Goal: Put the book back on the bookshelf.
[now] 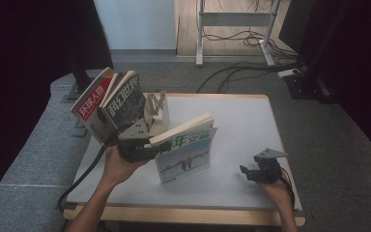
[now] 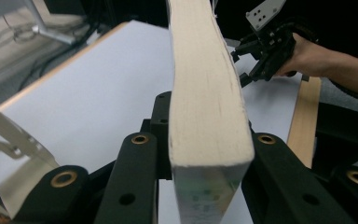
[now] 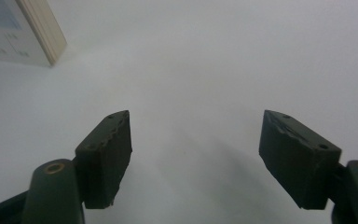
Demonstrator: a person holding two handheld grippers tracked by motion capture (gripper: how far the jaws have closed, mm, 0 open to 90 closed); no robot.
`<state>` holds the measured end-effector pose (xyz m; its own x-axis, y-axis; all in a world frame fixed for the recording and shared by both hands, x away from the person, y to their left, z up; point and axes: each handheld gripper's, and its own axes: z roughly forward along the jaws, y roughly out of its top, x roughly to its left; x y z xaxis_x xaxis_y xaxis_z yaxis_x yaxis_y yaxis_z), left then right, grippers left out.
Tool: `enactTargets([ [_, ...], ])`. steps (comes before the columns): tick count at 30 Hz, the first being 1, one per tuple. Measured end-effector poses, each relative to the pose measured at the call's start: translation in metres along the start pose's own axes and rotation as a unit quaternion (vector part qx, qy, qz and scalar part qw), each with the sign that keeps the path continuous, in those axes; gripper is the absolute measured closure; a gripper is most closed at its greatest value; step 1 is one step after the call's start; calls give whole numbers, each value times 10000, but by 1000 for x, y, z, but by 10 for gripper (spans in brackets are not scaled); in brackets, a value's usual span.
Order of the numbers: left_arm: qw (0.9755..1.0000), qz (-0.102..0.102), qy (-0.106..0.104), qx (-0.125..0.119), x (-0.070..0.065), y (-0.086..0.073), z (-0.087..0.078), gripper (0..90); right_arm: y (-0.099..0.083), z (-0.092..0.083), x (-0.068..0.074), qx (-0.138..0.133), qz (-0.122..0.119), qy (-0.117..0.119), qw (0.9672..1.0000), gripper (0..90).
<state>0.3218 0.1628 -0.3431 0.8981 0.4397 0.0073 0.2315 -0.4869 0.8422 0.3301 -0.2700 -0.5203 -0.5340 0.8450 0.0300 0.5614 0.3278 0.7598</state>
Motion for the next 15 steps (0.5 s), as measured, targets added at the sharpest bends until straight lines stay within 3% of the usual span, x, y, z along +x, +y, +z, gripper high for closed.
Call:
enactTargets([
  [4, 10000, 22, 71, 6, 0, 0, 1, 724, -8, 7, -1, 158, 5, -130, 9998, 190],
  [15, 9999, -104, 96, -36, 1, 0, 1, 735, -13, 10, 2, 84, -46, -201, 9998, 143],
])
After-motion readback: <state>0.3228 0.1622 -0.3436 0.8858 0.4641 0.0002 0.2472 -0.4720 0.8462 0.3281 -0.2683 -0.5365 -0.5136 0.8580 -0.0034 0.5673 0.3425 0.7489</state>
